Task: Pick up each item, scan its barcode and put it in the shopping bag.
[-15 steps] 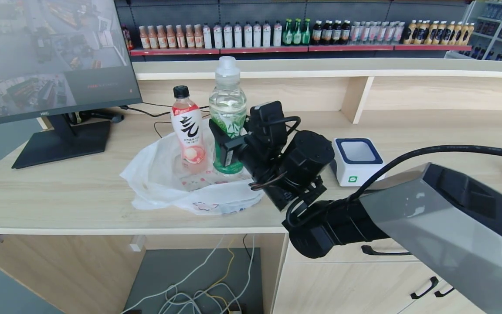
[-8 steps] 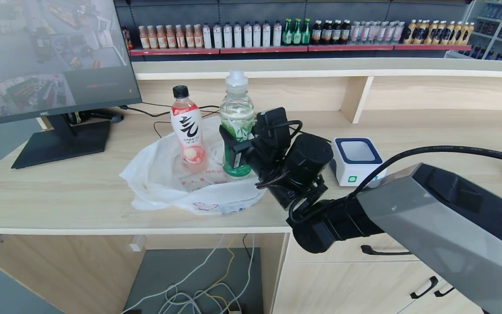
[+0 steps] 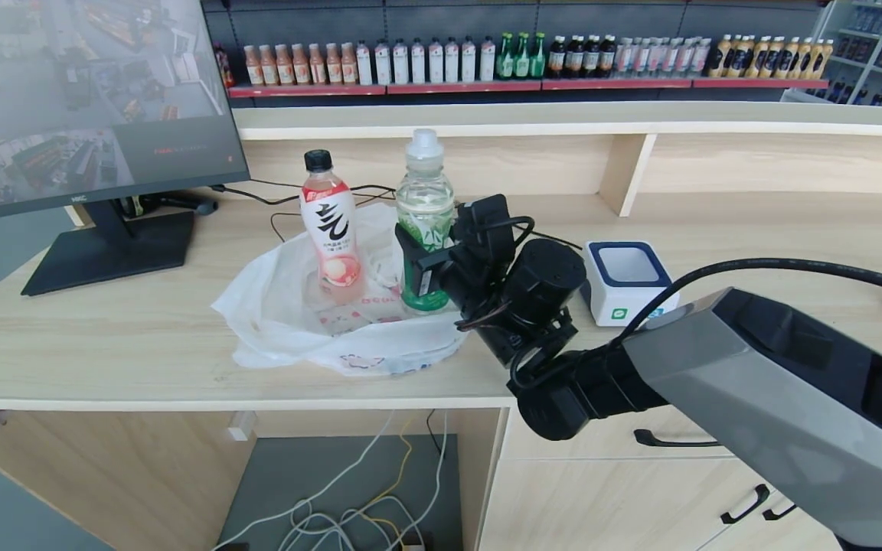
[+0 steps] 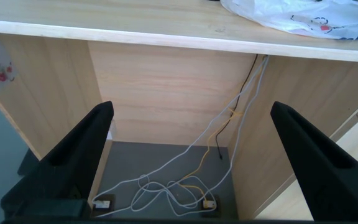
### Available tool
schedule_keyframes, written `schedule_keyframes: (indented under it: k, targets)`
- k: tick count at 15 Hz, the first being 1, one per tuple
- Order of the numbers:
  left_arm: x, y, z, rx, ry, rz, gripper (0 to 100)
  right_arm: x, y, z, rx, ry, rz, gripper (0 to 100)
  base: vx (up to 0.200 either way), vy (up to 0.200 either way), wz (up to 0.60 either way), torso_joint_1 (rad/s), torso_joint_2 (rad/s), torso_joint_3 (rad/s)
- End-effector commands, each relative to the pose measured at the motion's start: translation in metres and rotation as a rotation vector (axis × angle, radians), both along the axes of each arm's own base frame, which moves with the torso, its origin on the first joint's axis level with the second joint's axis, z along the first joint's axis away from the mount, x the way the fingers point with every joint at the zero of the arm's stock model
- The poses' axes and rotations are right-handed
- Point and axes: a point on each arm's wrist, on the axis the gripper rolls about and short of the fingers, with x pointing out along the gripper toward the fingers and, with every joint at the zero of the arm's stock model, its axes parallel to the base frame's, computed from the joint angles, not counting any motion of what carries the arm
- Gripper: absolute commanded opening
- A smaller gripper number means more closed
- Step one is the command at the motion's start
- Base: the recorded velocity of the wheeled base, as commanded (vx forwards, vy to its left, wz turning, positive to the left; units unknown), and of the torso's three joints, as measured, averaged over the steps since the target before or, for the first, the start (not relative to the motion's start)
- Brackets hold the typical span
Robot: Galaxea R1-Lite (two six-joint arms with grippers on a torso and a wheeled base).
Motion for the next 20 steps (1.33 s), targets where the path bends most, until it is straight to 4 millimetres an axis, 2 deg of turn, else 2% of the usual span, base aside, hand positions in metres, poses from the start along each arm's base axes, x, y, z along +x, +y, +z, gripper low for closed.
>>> schedule_keyframes:
  k: [1,10,20]
  targets:
    - [0.000,0.000,0.000,0.000,0.000,0.000,100,0.001,0.002,-0.010,-0.004,0.006,0.002,0,0.000,0.000,0.00,0.000,0.00,0.000]
    - [0.000,0.000,0.000,0.000,0.000,0.000,100,0.004,0.005,-0.026,-0.019,0.021,0.003,0,0.000,0.000,0.00,0.000,0.00,0.000]
    - [0.000,0.000,0.000,0.000,0.000,0.000,100,0.004,0.004,-0.028,-0.015,0.027,0.005,0,0.000,0.000,0.00,0.000,0.00,0.000]
